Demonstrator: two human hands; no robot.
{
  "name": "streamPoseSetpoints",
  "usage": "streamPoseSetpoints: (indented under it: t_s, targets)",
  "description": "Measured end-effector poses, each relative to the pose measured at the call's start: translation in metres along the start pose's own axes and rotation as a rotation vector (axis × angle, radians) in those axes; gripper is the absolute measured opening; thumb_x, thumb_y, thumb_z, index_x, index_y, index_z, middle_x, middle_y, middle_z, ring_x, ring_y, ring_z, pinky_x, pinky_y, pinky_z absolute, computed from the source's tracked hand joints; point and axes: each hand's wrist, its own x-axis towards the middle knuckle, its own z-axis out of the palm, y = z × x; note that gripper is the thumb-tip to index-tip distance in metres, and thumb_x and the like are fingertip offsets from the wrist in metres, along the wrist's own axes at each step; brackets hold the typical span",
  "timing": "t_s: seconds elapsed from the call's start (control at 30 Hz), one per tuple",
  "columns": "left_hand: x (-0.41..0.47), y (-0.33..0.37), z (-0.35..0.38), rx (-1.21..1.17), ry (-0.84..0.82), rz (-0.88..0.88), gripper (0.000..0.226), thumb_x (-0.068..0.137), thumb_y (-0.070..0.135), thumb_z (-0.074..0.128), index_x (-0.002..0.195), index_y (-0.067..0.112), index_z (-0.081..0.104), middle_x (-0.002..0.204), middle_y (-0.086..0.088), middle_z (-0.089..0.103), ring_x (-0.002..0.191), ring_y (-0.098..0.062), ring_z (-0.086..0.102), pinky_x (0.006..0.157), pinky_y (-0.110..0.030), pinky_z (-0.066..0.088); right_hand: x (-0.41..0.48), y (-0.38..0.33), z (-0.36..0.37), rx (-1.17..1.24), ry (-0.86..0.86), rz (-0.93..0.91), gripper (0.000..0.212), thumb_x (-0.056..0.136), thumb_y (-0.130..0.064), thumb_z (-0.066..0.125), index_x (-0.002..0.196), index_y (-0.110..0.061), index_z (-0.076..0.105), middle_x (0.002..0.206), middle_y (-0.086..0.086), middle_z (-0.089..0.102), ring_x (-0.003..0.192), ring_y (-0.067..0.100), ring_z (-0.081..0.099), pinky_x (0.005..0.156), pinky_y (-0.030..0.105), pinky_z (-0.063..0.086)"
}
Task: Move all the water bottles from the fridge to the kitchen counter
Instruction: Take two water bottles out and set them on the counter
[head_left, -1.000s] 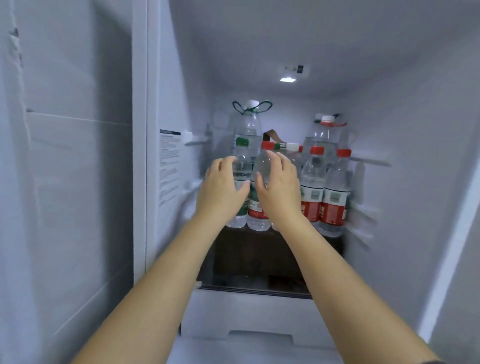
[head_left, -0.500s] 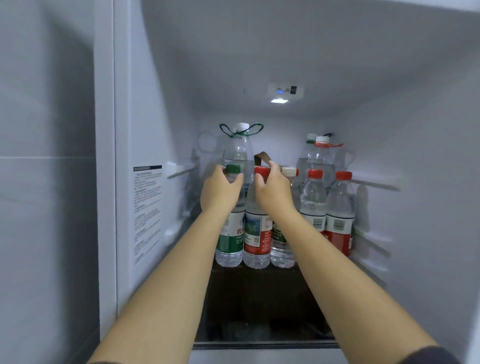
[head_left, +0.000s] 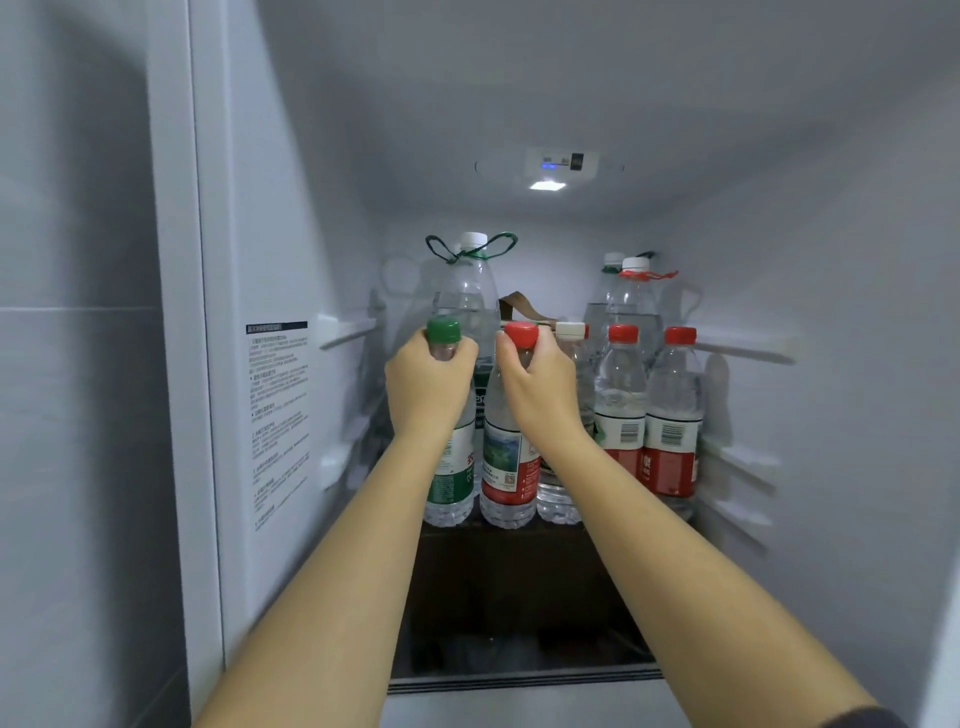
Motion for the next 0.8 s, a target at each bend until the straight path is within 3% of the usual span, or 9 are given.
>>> streamPoseSetpoints:
  t_s: [0.1,0.33,0.4,0.53,0.7,0.8]
  targets:
    - [-0.012,0.012,-0.010,0.003,0.031,0.076,0.021,0.084,0.025,0.061,0.065,0.021,0.056,0.061,0.009,0.057,0.059,-0.003,0.051,0.054,-0.017,0.035,-0.006,-0.005,-0.006,0.041,0.052,-0.036,0.022,0.100,-0.032,0.052,0.087,-0.013,0.055,0.069,-0.005,0.055,0.056,0.005,0.047,0.058,0.023,0.044]
    - [-0.059,0.043,-0.049,0.012,-0.034,0.130,0.014,0.084,0.027,0.061,0.070,0.022,0.061,0.067,0.009,0.062,0.063,0.000,0.054,0.056,-0.010,0.037,-0.054,-0.036,-0.043,0.099,0.020,-0.051,0.017,0.099,-0.026,0.054,0.086,-0.015,0.055,0.071,-0.008,0.053,0.055,-0.003,0.046,0.055,0.008,0.041]
    - [-0.086,0.030,-0.055,0.003,-0.069,0.101,0.013,0.083,0.027,0.062,0.073,0.019,0.064,0.068,0.006,0.067,0.065,-0.004,0.059,0.057,-0.010,0.041,-0.081,-0.032,-0.055,0.112,0.010,-0.018,0.017,0.098,-0.026,0.055,0.083,-0.018,0.055,0.071,-0.008,0.054,0.057,-0.003,0.046,0.057,0.008,0.041]
    - [-0.146,-0.012,-0.060,-0.059,-0.115,-0.011,0.012,0.080,0.031,0.066,0.074,0.021,0.064,0.069,0.006,0.069,0.073,-0.011,0.065,0.067,-0.026,0.049,-0.142,-0.004,-0.068,0.103,-0.006,0.078,0.018,0.097,-0.026,0.056,0.082,-0.016,0.057,0.076,0.003,0.063,0.066,0.001,0.053,0.063,0.008,0.041]
    - [-0.207,-0.052,-0.057,-0.066,-0.163,-0.040,0.012,0.084,0.018,0.071,0.073,0.017,0.064,0.069,0.000,0.067,0.070,-0.013,0.061,0.062,-0.015,0.044,-0.202,0.039,-0.066,0.071,-0.056,0.190,0.015,0.096,-0.025,0.059,0.085,-0.014,0.058,0.076,0.003,0.064,0.070,0.011,0.059,0.063,0.010,0.043]
    - [-0.228,-0.078,-0.050,-0.060,-0.191,-0.079,0.014,0.083,0.019,0.071,0.073,0.014,0.062,0.065,0.001,0.062,0.066,-0.013,0.056,0.059,-0.013,0.041,-0.226,0.064,-0.062,0.031,-0.074,0.247,0.015,0.096,-0.024,0.059,0.084,-0.017,0.055,0.074,0.000,0.060,0.067,0.007,0.056,0.061,0.010,0.042]
